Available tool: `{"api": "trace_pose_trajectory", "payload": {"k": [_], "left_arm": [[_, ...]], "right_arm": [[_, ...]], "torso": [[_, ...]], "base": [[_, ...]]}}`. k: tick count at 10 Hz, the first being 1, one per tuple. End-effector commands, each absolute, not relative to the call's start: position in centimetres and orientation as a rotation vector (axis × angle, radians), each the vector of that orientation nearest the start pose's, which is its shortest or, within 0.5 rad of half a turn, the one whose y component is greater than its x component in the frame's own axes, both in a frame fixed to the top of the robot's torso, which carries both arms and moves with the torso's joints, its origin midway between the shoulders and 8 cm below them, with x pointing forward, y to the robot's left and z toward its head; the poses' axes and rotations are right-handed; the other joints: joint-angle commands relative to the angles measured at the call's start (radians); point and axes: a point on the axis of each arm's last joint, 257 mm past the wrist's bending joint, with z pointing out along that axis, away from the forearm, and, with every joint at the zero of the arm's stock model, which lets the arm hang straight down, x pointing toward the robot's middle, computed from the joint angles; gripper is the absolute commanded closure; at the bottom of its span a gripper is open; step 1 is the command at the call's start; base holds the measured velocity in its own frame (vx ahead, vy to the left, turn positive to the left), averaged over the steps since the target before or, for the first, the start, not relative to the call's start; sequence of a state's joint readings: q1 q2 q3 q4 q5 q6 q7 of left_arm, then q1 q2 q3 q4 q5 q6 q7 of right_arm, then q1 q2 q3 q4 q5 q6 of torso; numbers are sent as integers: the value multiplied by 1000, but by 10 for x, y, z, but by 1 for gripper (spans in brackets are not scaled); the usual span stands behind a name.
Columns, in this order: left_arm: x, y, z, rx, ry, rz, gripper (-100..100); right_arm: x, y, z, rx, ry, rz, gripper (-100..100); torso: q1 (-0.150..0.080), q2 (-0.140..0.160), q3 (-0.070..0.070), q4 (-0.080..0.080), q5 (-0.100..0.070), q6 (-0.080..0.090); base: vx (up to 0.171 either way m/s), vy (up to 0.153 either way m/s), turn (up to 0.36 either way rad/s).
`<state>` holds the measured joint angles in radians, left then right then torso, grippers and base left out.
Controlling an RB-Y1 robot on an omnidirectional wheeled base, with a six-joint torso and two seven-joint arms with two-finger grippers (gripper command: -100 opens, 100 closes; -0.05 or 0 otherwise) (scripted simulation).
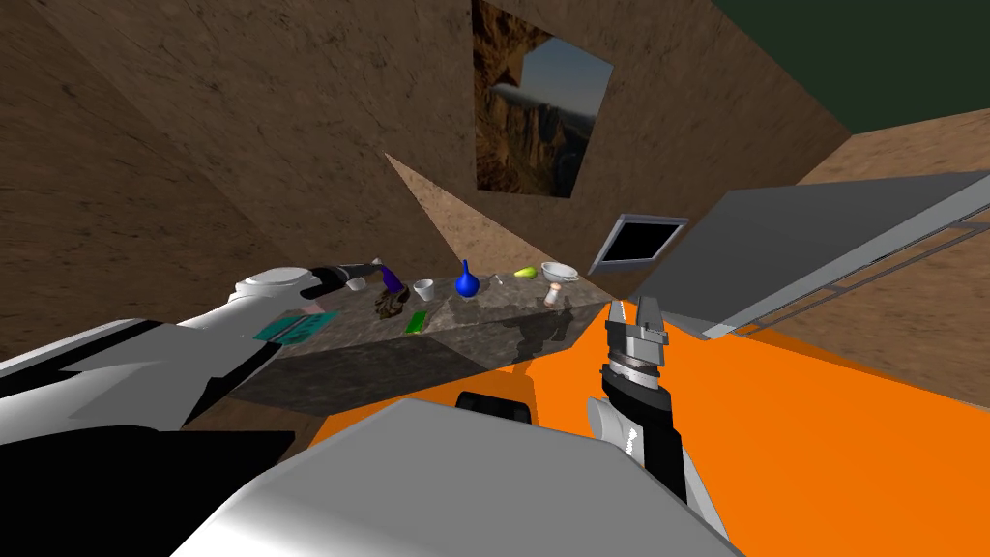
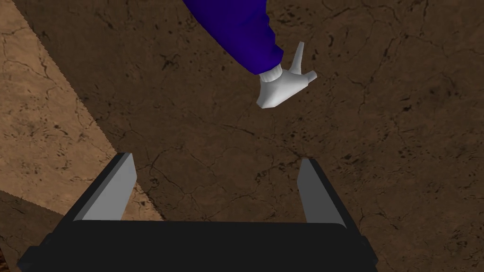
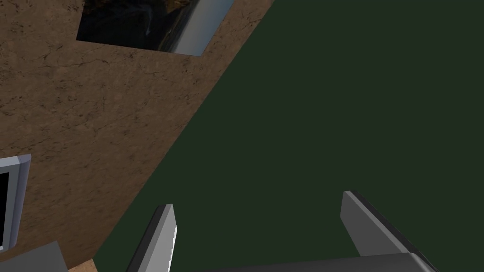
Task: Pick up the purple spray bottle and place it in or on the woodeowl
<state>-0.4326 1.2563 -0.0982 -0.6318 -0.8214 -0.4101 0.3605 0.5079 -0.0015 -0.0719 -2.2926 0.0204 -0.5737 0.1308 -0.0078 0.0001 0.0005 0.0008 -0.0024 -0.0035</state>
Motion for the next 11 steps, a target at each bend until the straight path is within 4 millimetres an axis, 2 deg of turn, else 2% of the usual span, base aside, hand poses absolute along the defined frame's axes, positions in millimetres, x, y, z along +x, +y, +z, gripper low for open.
{"api": "trace_pose_trajectory", "payload": {"k": [1, 2, 4, 5, 6, 11], "left_arm": [[520, 738, -40, -273, 1741, 215, -100], [520, 739, -37, -284, 1736, 203, -100], [509, 752, -45, -321, 1746, 220, -100], [513, 749, -43, -314, 1743, 216, -100], [512, 750, -44, -314, 1745, 217, 0], [513, 750, -44, -314, 1745, 217, 0]], "right_arm": [[324, -296, 42, 522, 598, 1109, 0], [324, -296, 42, 522, 598, 1109, 0], [324, -296, 42, 522, 598, 1109, 0], [324, -296, 42, 522, 598, 1109, 0], [324, -296, 42, 522, 598, 1109, 0], [324, -296, 42, 522, 598, 1109, 0]], "torso": [[0, 0, 0, 0, 0, 0], [2, 0, 0, 0, 0, 0], [7, -1, 0, 0, 2, 0], [8, 0, 0, 0, 2, 0], [8, 0, 0, 0, 2, 0], [7, 0, 0, 0, 2, 0]], "base": [[1, -66, -9], [3, -12, -20], [0, 13, -1], [-2, 7, 1], [0, 0, 0], [0, 0, 0]]}}
